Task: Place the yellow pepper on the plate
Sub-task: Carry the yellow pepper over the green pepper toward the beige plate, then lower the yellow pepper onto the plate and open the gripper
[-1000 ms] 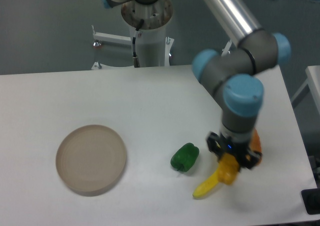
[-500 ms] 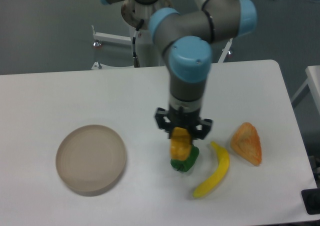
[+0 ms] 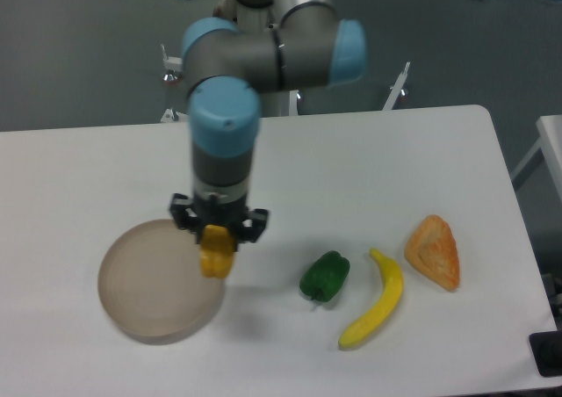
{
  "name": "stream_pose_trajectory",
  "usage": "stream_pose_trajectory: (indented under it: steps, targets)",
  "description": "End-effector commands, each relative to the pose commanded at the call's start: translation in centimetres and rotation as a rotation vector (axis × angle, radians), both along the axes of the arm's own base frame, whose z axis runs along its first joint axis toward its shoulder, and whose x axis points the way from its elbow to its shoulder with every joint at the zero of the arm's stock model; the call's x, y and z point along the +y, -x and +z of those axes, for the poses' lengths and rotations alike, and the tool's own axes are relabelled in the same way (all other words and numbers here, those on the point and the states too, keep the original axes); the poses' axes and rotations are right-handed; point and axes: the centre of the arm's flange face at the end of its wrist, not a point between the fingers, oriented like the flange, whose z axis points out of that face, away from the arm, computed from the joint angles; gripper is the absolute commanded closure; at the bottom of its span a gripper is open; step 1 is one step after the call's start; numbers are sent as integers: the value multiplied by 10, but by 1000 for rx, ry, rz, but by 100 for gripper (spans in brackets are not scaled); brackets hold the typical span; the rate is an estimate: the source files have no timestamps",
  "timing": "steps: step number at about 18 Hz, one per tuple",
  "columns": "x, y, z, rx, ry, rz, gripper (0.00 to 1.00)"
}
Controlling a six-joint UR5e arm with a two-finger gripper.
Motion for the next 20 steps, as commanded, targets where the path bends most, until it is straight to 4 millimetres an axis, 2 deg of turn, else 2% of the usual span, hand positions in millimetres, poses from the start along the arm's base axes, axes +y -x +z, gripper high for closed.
stream_pose_trajectory:
  steps: [2, 6, 9, 11, 15, 20]
  targets:
    - [10, -18, -28, 1, 12, -14, 44]
    - [3, -26, -66, 20, -8, -17, 44]
    - [4, -39, -75, 52, 6, -39, 44]
    - [4, -40, -76, 53, 8, -39, 44]
    - [8, -46, -93, 48, 30, -50, 44]
    - [9, -54, -94, 48, 32, -61, 44]
